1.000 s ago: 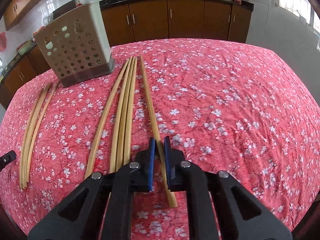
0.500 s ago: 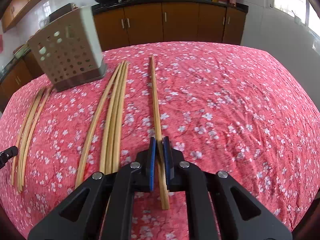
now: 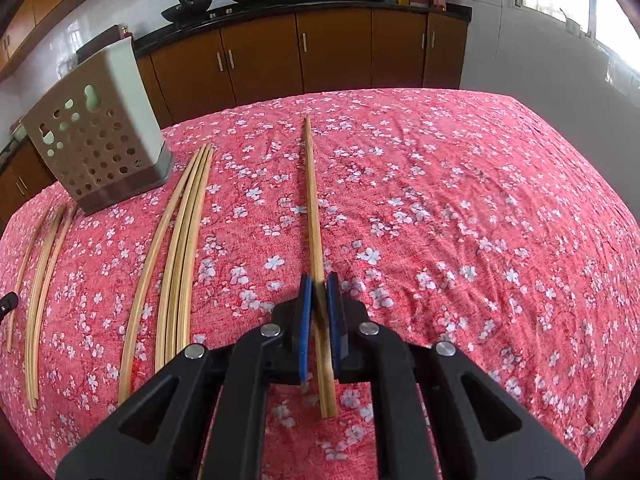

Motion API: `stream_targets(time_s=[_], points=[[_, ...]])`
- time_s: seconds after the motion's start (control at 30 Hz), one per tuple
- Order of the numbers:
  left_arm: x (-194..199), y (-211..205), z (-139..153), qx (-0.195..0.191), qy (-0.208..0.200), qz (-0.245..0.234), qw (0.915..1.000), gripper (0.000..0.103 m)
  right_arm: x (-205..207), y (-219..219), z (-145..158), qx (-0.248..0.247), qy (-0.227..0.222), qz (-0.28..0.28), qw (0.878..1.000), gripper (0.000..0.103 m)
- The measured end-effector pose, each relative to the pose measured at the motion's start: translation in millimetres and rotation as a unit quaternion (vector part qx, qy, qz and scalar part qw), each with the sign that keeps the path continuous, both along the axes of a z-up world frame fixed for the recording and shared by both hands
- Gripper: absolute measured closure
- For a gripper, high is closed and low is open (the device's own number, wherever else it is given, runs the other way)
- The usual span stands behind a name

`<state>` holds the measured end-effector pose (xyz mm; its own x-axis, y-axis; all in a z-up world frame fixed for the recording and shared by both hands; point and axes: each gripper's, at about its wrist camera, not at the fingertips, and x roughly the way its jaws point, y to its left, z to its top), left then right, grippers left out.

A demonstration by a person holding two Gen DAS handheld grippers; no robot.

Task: Organize utensils
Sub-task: 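Grasp one bamboo chopstick with the right tool while the left tool grasps another chopstick, then lift both held chopsticks upright and carry them above the perforated holder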

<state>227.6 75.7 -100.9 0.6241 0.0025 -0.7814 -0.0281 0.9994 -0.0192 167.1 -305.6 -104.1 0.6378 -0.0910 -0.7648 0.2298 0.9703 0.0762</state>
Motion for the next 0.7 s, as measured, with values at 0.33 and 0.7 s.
stream_targets(time_s=[0.33, 0.7], points=[[-17.8, 1.0, 2.4, -0.001, -0.006, 0.001, 1.0000, 0.092, -8.2, 2.8, 2.8, -0.008, 0.001, 0.007, 1.000, 0.094], [-18.8, 1.5, 19.1, 0.009, -0.007, 0.000, 0.9999, 0.095, -24.7, -3.9, 25.4, 0.003, -0.045, 0.007, 0.999, 0.095]])
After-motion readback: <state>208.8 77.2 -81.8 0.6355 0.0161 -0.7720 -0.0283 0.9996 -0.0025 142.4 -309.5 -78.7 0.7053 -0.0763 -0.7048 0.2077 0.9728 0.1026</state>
